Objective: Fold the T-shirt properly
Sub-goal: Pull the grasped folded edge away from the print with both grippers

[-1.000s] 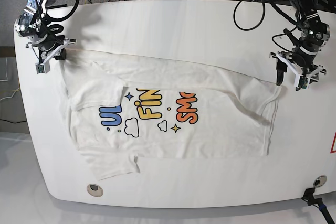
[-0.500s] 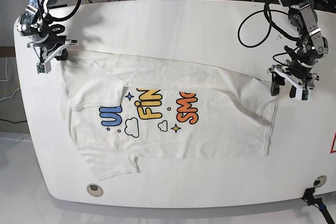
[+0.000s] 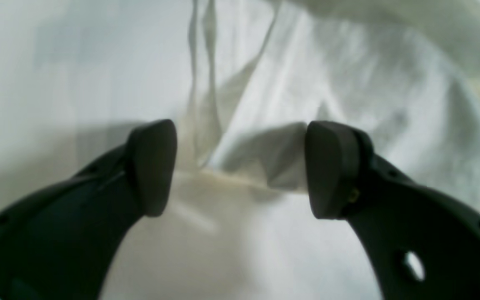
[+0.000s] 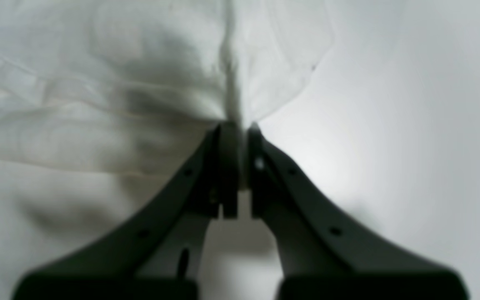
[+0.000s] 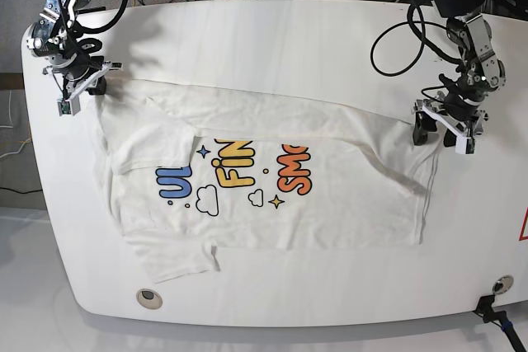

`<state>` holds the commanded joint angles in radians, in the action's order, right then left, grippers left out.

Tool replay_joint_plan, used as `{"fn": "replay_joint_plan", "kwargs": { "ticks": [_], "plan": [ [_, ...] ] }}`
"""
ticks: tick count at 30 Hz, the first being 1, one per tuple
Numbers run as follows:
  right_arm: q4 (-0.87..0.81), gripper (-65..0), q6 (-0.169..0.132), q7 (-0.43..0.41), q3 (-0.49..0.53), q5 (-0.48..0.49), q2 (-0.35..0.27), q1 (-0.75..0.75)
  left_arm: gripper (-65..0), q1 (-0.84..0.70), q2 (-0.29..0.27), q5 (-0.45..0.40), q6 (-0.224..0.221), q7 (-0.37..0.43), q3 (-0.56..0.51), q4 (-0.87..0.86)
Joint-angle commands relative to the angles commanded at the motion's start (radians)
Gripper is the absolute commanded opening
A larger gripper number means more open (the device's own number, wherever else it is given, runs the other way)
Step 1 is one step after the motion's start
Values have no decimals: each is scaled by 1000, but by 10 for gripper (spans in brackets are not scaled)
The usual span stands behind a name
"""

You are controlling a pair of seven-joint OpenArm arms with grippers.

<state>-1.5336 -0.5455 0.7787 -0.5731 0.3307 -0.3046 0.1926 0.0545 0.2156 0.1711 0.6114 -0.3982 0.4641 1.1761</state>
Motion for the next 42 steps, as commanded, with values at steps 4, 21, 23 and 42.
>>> {"fn": "replay_joint_plan", "kwargs": {
  "ticks": [4, 21, 23, 42],
  "plan": [
    [0, -650, 0, 0, 0, 0, 0, 0, -594, 5, 0, 0, 0, 2, -9, -18],
    [-120, -650, -2, 18, -3, 0, 25, 181, -650, -436, 5, 5, 2, 0, -5, 410],
    [-147, -650, -2, 40, -3, 0, 28, 221, -649, -494, 5, 5, 2, 0, -3, 459],
    [-258, -650, -2, 49, -74, -2, 54, 391, -649, -631, 64, 5, 87, 0, 94, 525]
  ]
}}
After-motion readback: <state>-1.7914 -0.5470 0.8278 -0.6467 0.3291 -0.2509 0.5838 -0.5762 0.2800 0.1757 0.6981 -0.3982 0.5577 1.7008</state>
